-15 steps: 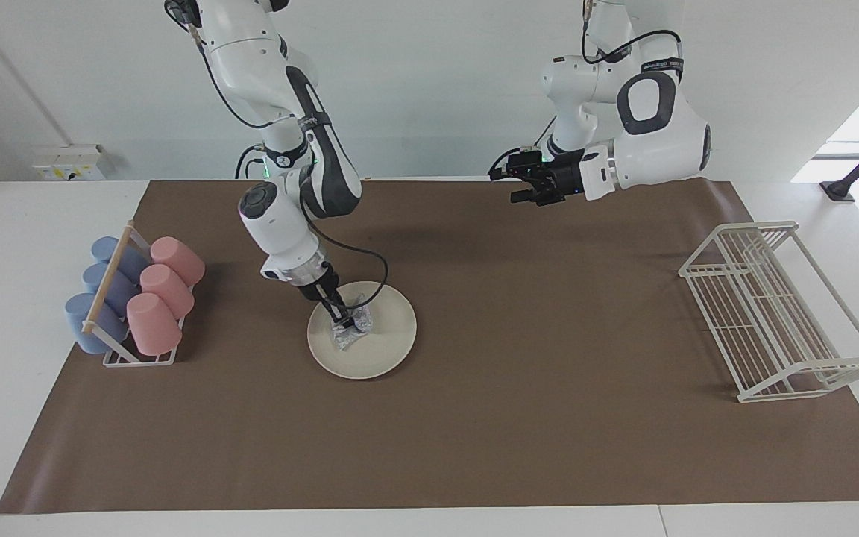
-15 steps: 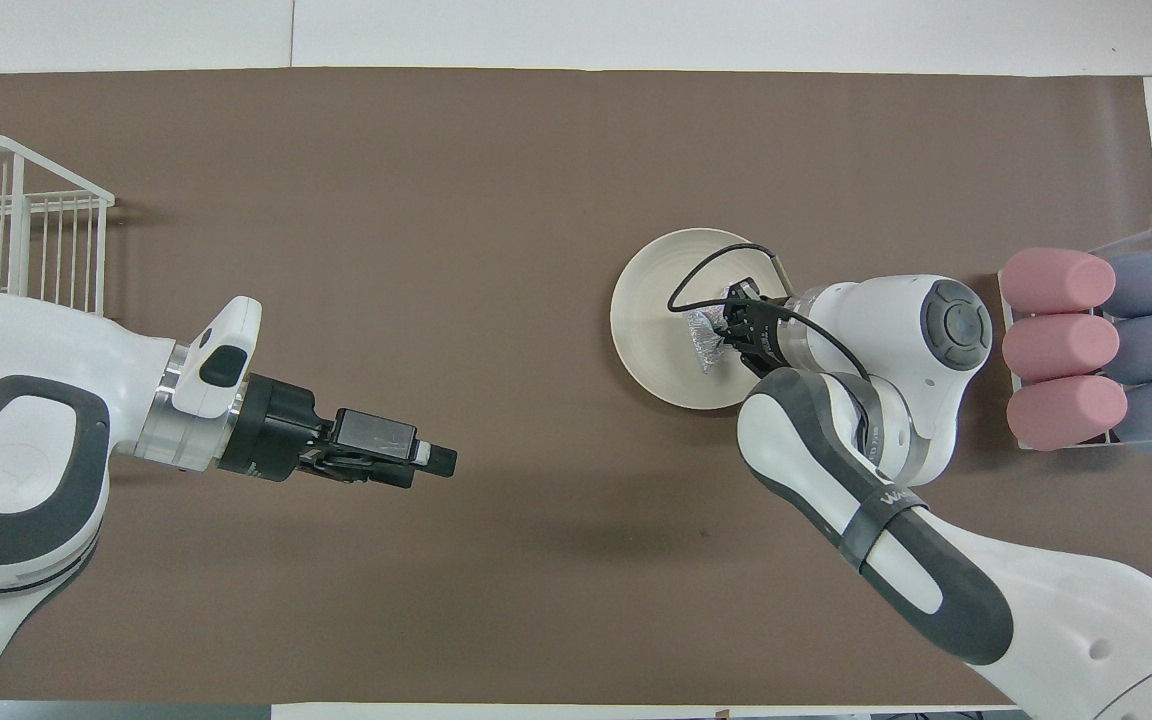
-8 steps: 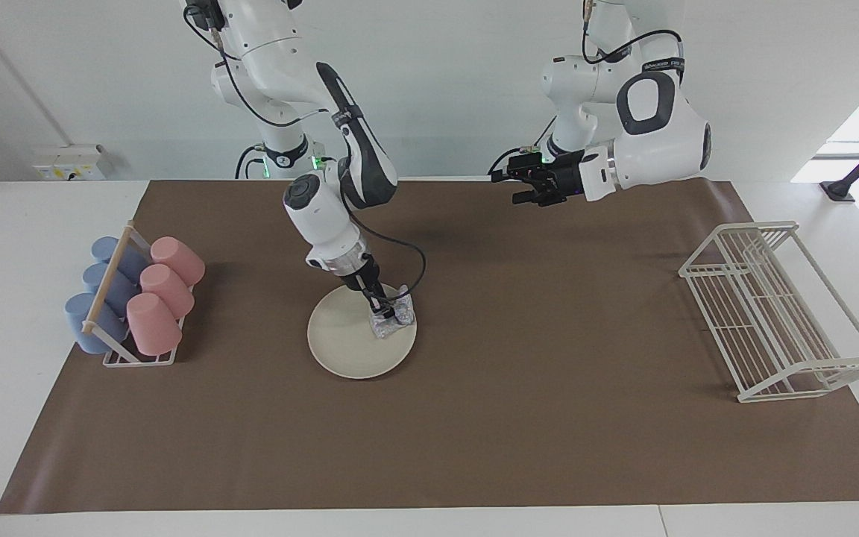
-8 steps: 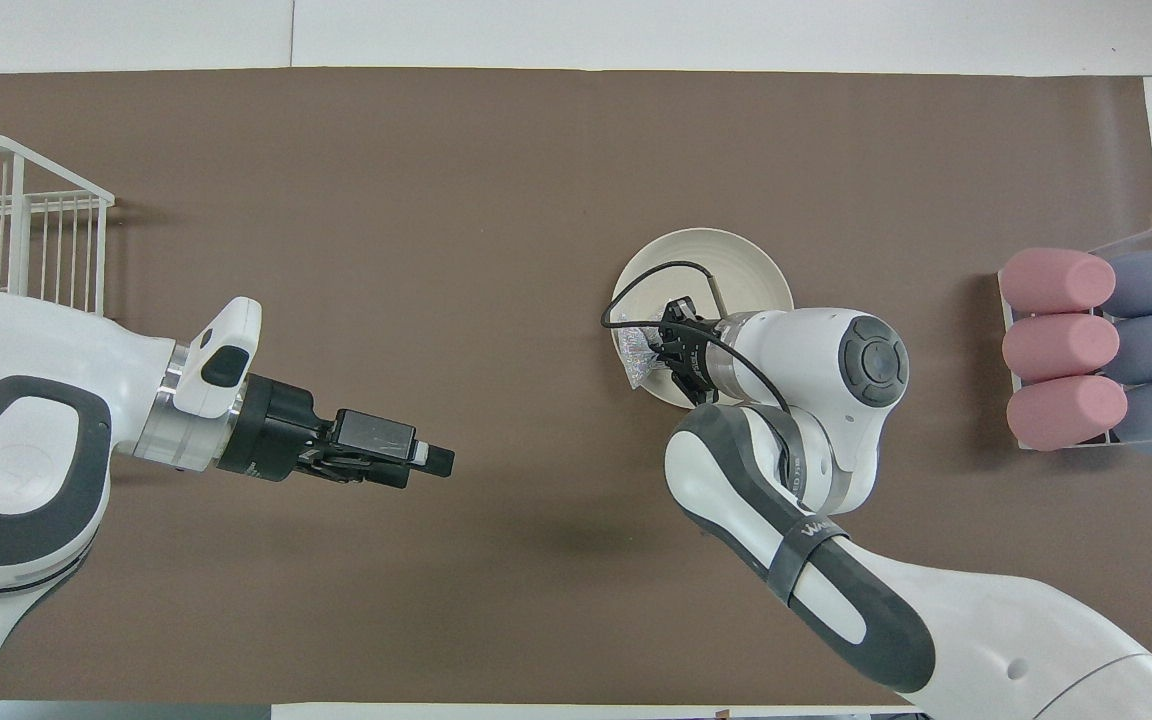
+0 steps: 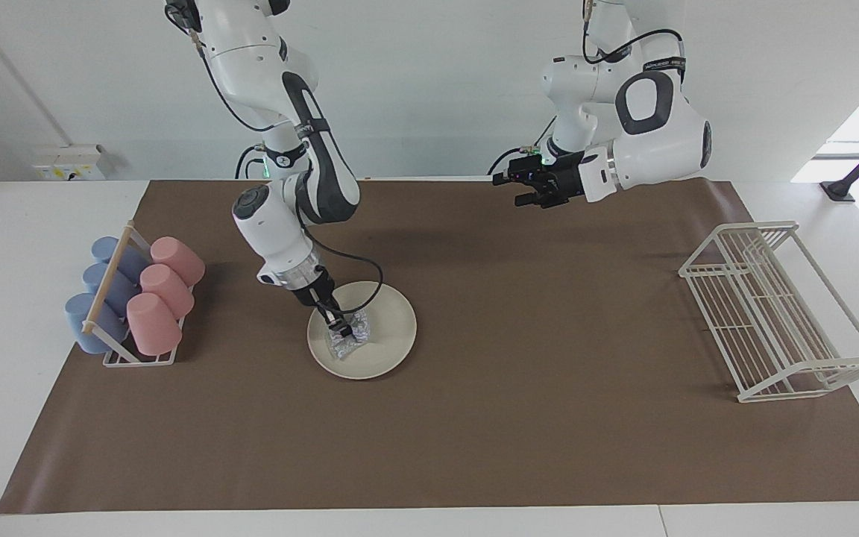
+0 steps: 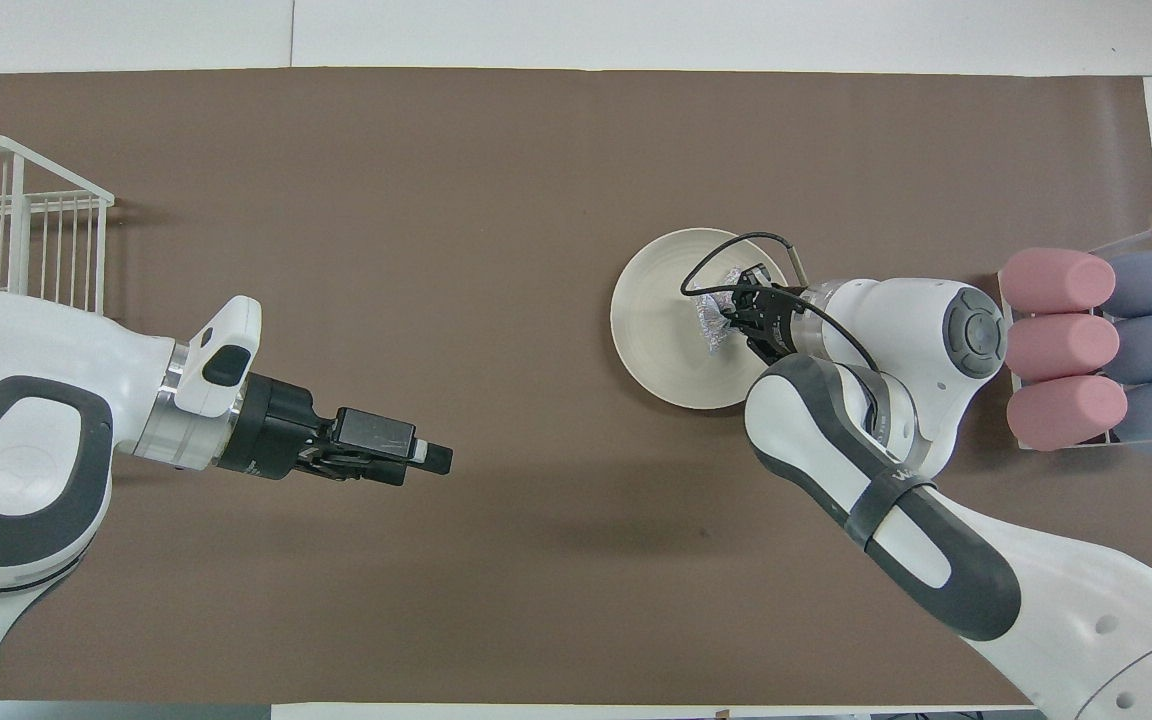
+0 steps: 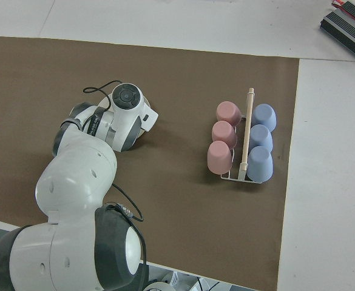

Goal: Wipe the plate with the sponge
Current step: 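Keep rubbing the scrubber around the plate with the right gripper, then lift the scrubber off the plate toward the left gripper with the right gripper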

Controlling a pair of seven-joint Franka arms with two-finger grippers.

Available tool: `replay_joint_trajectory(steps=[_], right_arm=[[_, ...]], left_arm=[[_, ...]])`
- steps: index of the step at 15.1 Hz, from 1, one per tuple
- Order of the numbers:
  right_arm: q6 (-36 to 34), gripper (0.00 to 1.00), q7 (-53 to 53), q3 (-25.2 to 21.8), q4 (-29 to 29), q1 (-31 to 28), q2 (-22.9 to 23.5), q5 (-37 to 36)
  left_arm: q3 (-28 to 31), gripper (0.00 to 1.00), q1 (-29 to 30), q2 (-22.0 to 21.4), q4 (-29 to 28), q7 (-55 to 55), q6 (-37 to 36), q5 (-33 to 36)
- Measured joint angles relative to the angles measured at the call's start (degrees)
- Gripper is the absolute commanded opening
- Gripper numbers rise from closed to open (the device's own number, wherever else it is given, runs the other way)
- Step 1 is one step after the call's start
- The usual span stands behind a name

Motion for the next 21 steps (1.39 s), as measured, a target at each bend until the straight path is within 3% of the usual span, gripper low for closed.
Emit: replay_joint_trajectory(steps=[7,12,16,21], right_arm=[[0.2,0.0,11.3,0.1,-0.2,7.6,0.0,0.0],[-1.0,0.0,12.0,0.0,0.2,8.2,-0.1,0.0],[-10.1,0.0,12.4,-1.1,1.4,7.7,-3.2,-1.5],[-26.1,0.0,21.0,-1.3,6.5,6.2,-10.2,-12.8]], left_arm=[[0.0,1.0,0.0,0.0,0.0,-0.3,0.4,0.0],[-0.1,1.0,0.0,0.0,0.0,-0.5,1.1,0.0],[-0.1,1.0,0.0,0.0,0.0,-0.9,1.6,0.0],[0.0,1.0,0.0,0.0,0.1,-3.2,3.8,0.1]])
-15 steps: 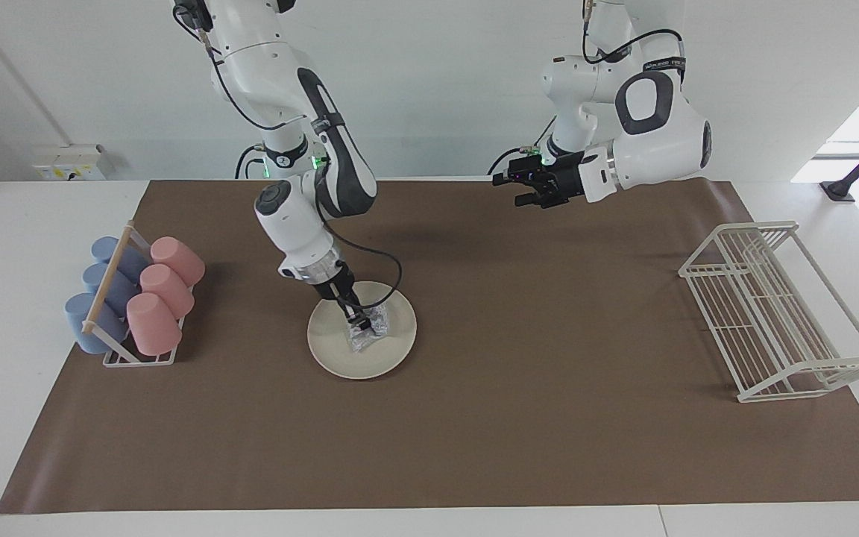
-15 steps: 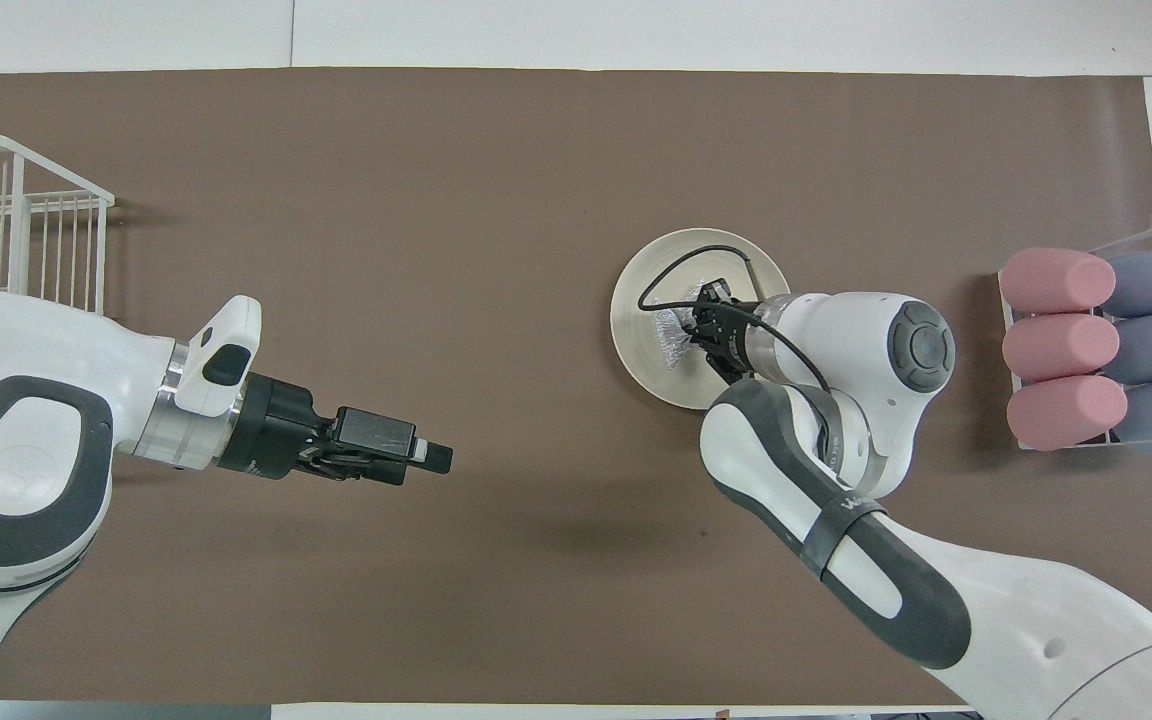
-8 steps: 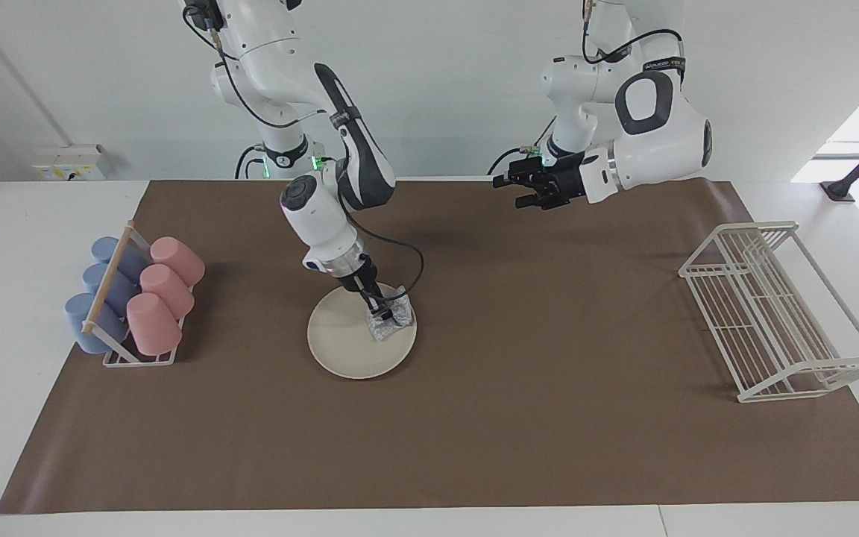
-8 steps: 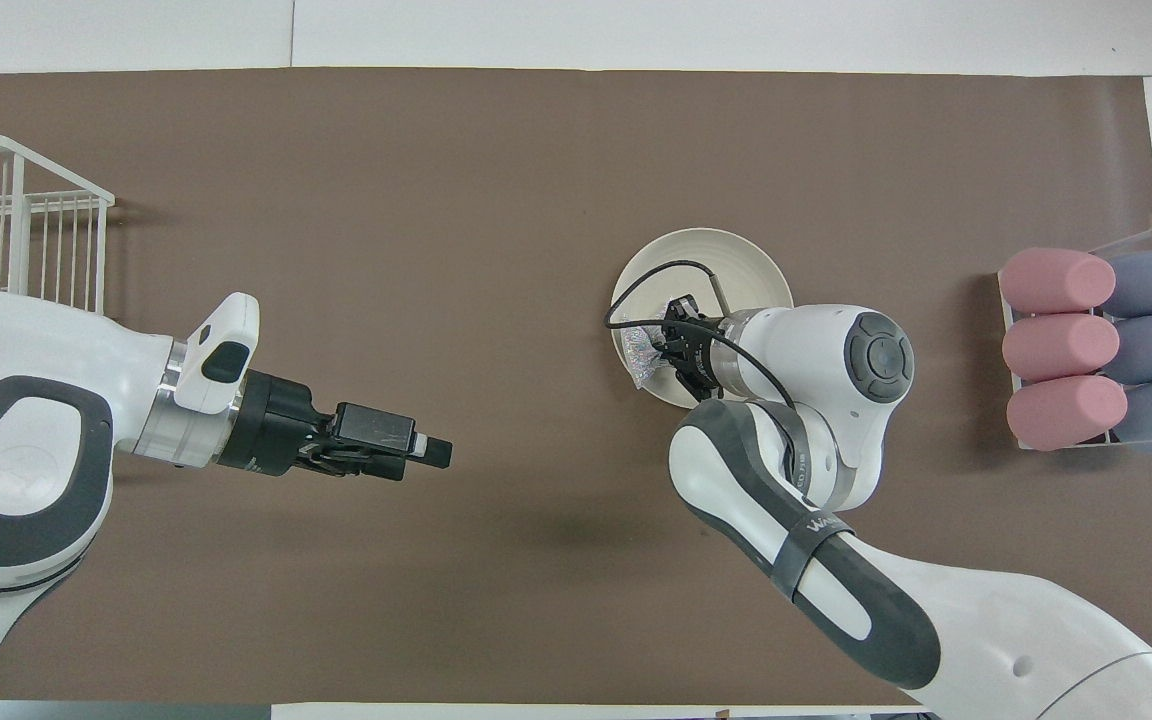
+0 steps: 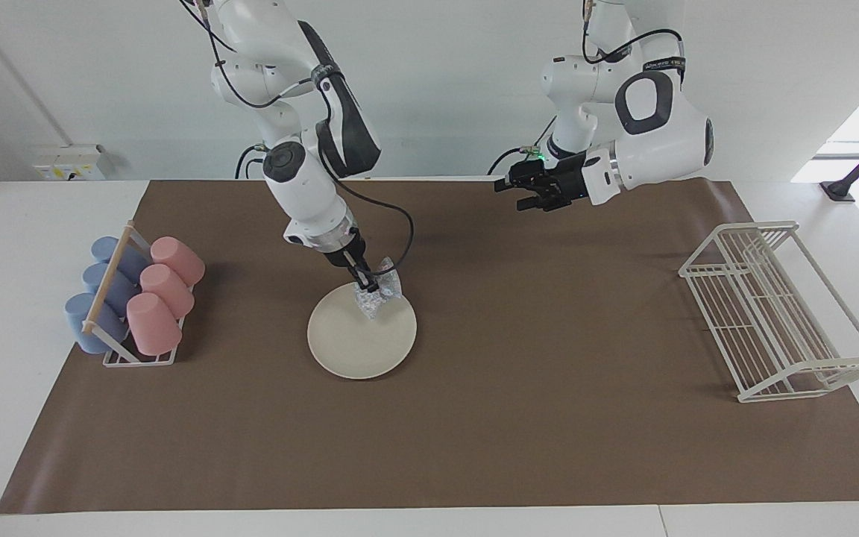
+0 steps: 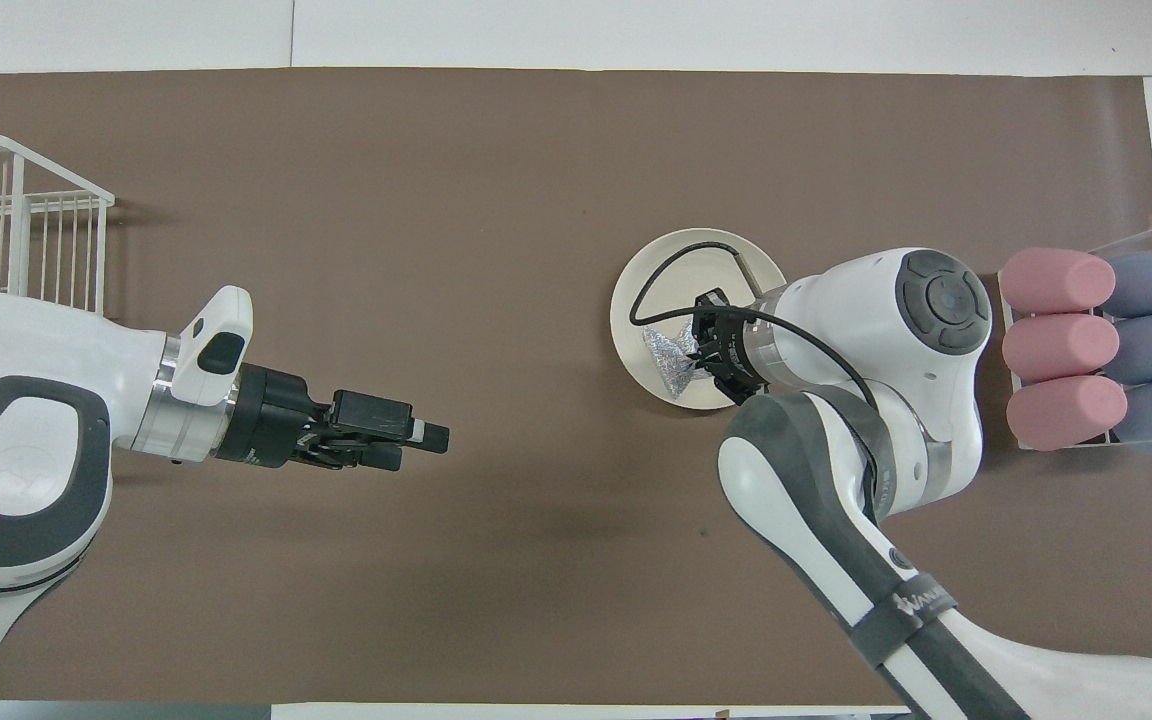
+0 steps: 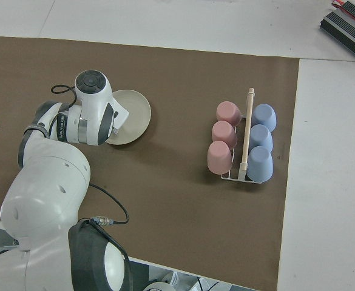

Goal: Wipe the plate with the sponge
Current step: 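Lift the scrubber off the plate toward the left gripper with the right gripper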

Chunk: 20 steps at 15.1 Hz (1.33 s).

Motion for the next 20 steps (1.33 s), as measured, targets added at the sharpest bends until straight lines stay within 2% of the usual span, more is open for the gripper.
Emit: replay_joint_trajectory(steps=[3,7,13,17,20], right_arm=[[-8.0,0.0,5.6,0.4,4.9,0.7,-1.6,-3.3],[-15.0,0.0,14.0,0.7,9.9,4.7,-2.9,-8.7],[-22.4,0.0,25.8,1.0,12.7,10.3,-8.2,-9.7],[-31.0,0.0,30.3,0.9,19.2,10.5,-9.2,-9.8],[-35.1,0.0,33.5,1.0,20.6,13.0,-9.2,-13.8]], left_arm=[[0.1,1.0,0.1,0.0,0.8,-2.8,1.5,0.0],[0.0,1.0,0.1,0.0,1.1,-4.9,2.9,0.0],[-0.1,1.0,0.0,0.3,2.1,-9.2,5.7,-0.3],[-0.5,1.0,-0.1,1.5,4.2,-14.6,7.2,-5.0],[-0.7,1.0,-0.8,2.0,7.2,-20.5,7.2,-6.4]])
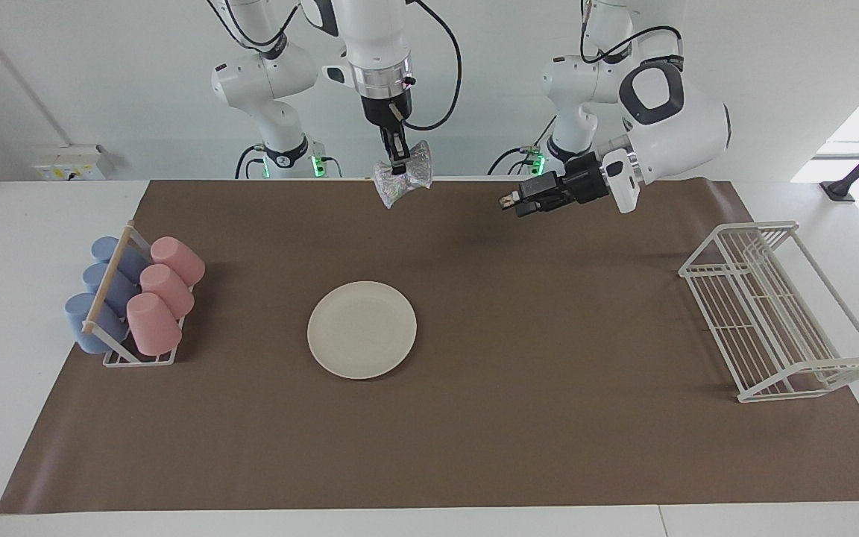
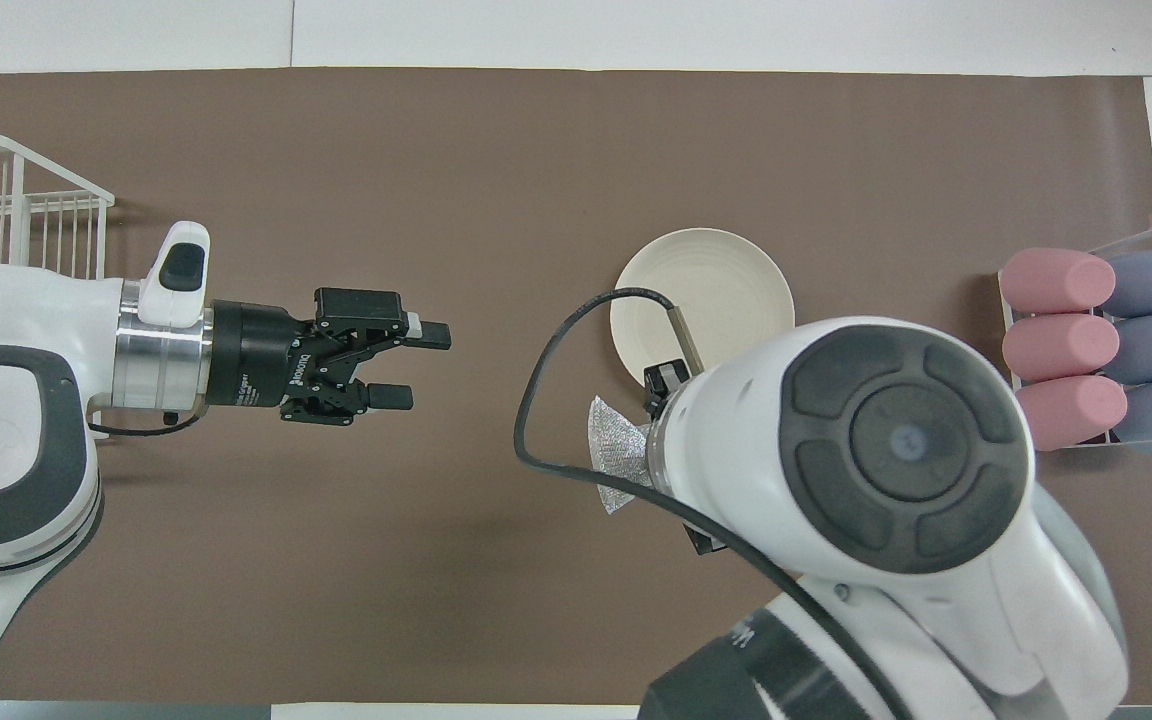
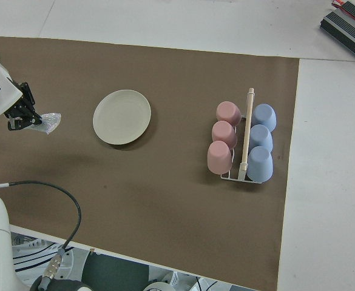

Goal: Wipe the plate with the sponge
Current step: 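Lift the scrubber off the plate toward the left gripper with the right gripper, then grasp the scrubber from the right gripper with the left gripper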

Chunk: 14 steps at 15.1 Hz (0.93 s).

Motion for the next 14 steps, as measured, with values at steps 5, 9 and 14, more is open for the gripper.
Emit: replay_joint_trajectory(steps=[5,9,14], right_arm=[[-1.2,0.0,2.7,0.3,0.0,2.4,0.0,-1.8],[-1.1,0.0,2.8,0.3,0.0,2.3,0.0,-1.9],[-1.1,0.0,2.8,0.3,0.0,2.3,0.0,-1.9]], left_arm=[[-0.3,1.0,-3.5,0.1,3.4,-5.3,0.0,-0.1],[-0.5,1.0,-6.9,0.4,3.3,-5.7,0.1,-1.7],[-0.6,0.92,-9.8,0.3,2.5,-5.7,0.9,-3.1]])
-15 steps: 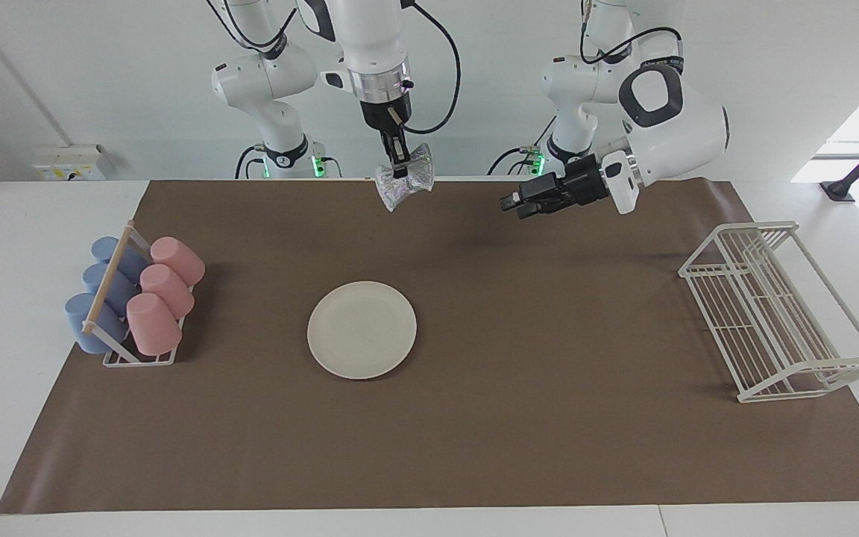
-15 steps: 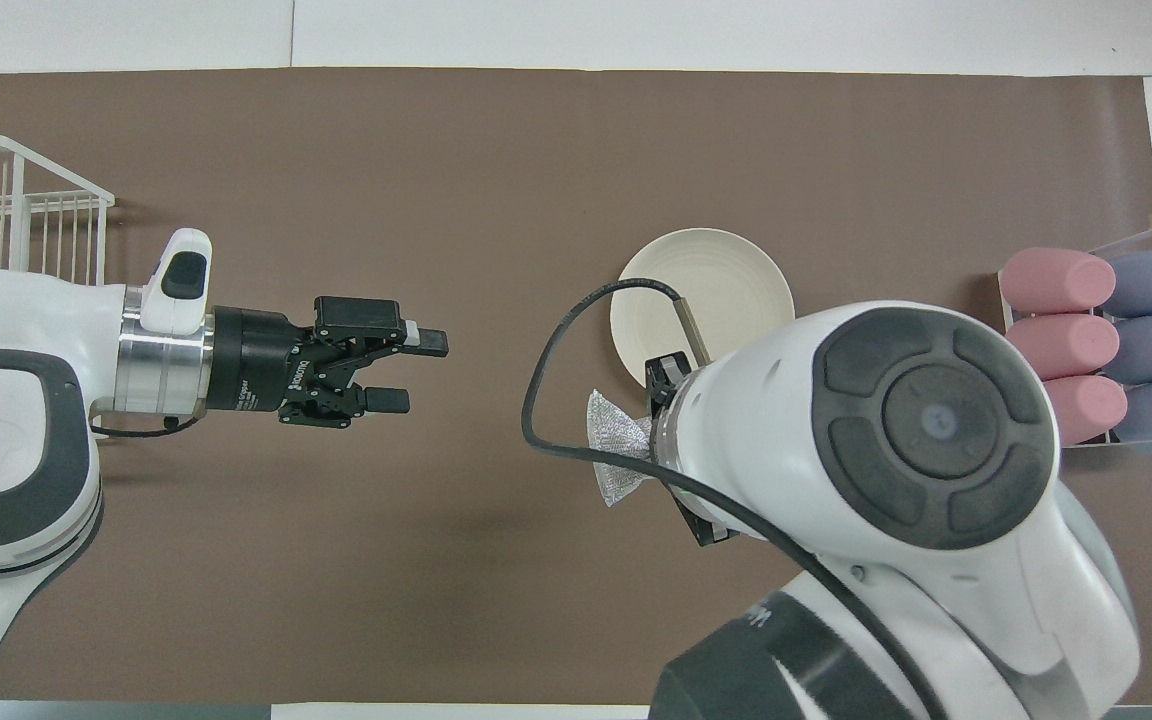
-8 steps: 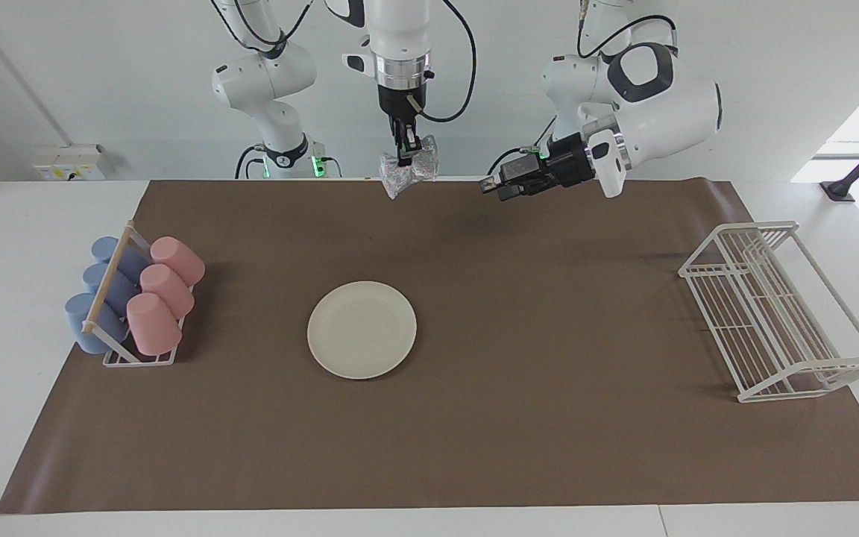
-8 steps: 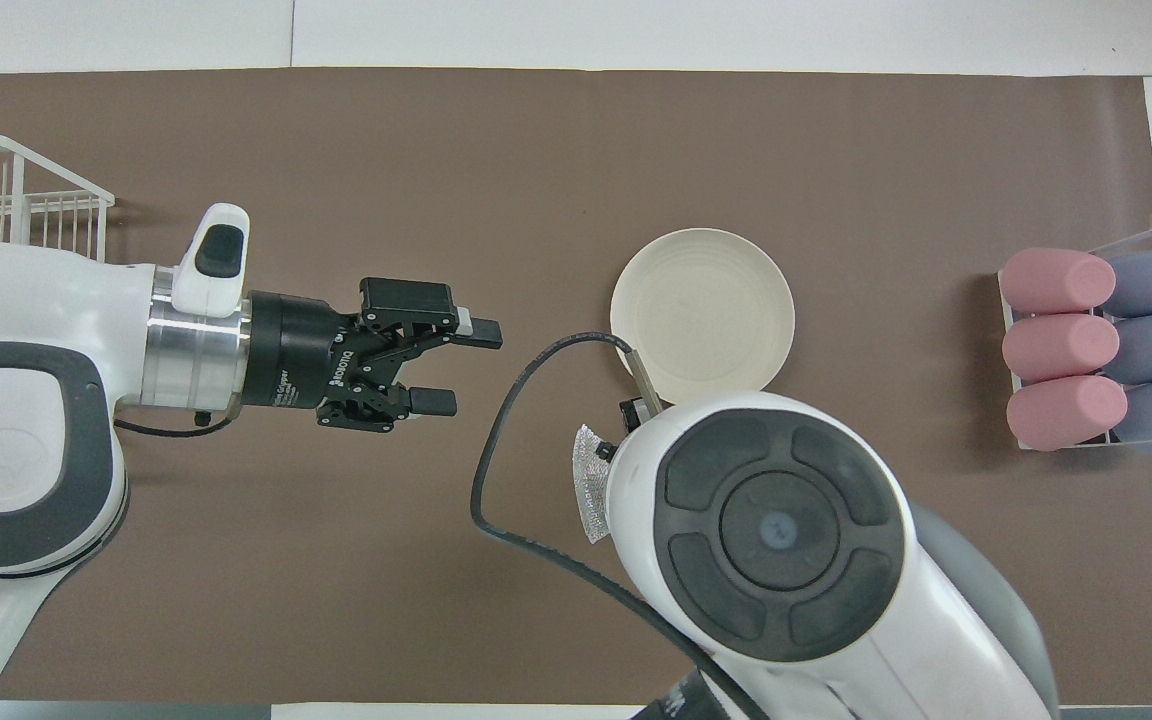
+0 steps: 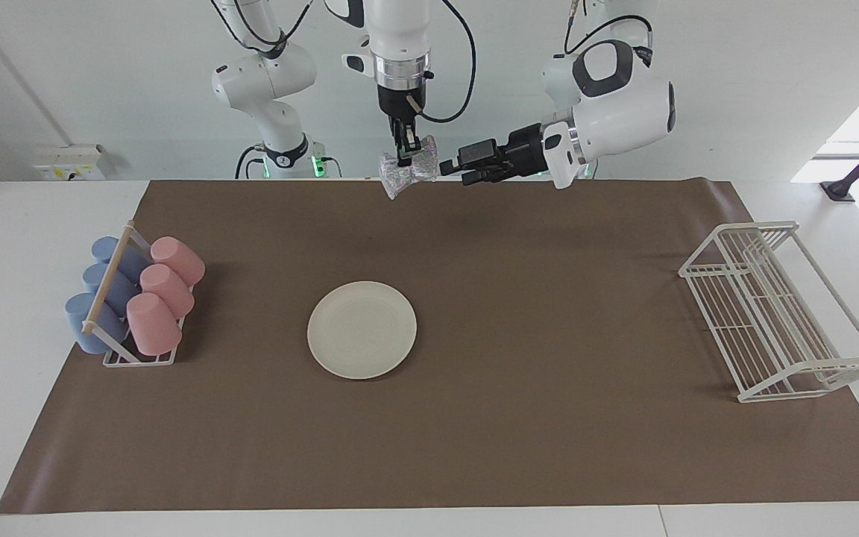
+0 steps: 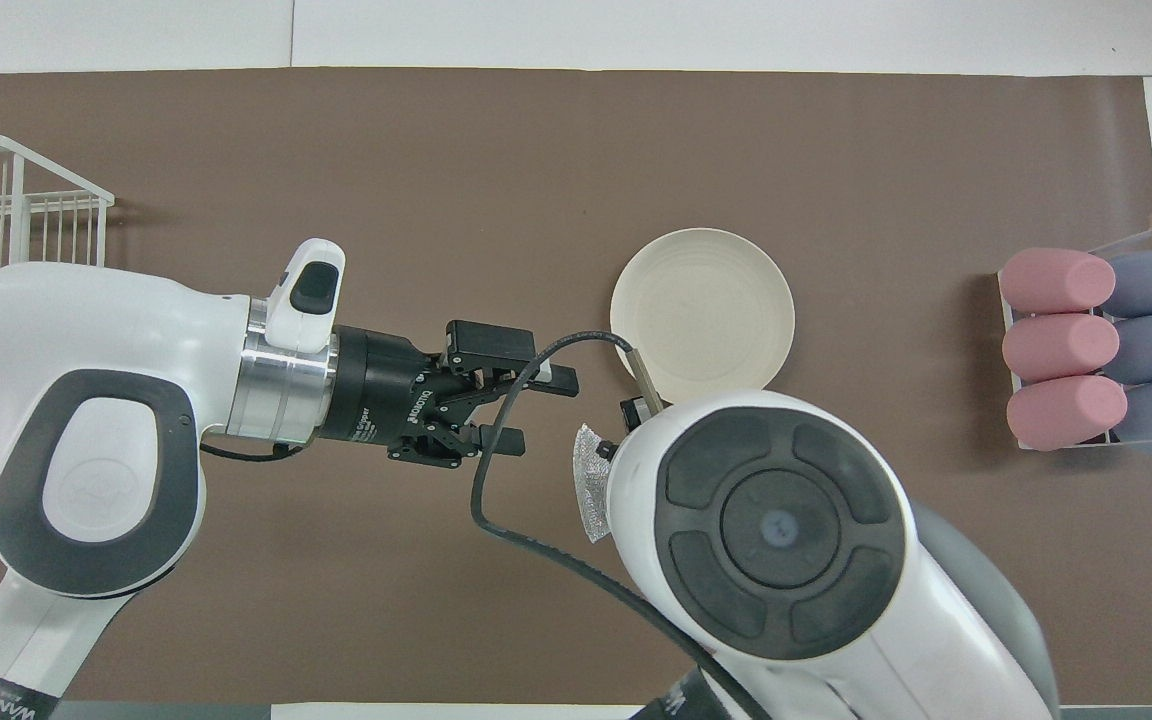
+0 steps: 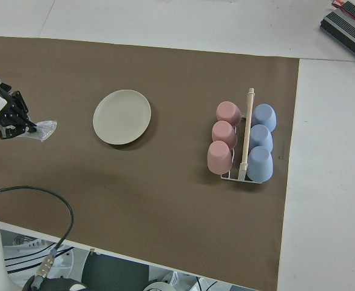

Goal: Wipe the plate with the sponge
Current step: 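Grasp the scrubber from the right gripper with the left gripper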

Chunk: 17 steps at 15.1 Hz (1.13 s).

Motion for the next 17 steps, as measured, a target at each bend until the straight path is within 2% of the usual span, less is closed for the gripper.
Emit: replay_joint_trajectory(steps=[3,6,7,10,11,16,17], right_arm=[[0.0,0.0,0.0,0.0,0.0,0.0,0.0,0.0],[0.0,0.0,0.0,0.0,0.0,0.0,0.0,0.0],[0.0,0.0,0.0,0.0,0.0,0.0,0.0,0.0],[0.0,0.0,0.0,0.0,0.0,0.0,0.0,0.0],[0.0,0.0,0.0,0.0,0.0,0.0,0.0,0.0],[0.0,0.0,0.0,0.0,0.0,0.0,0.0,0.0],[0.0,0.0,0.0,0.0,0.0,0.0,0.0,0.0]], left_arm=[[0.0,0.86,-0.8,0.0,-0.6,0.0,0.0,0.0],[0.0,0.72,-1.5,-0.1,-0.8,0.1,0.1,0.0],[0.0,0.64,-1.5,-0.1,-0.8,0.1,0.1,0.0],[0.0,0.21,-1.5,-0.2,-0.8,0.2,0.0,-0.1],[0.0,0.15,-1.5,-0.2,-0.8,0.2,0.0,-0.1],[-0.1,0.15,-2.0,-0.3,-0.8,0.3,0.0,-0.1],[-0.1,0.22,-2.2,-0.3,-0.8,0.3,0.0,-0.1]])
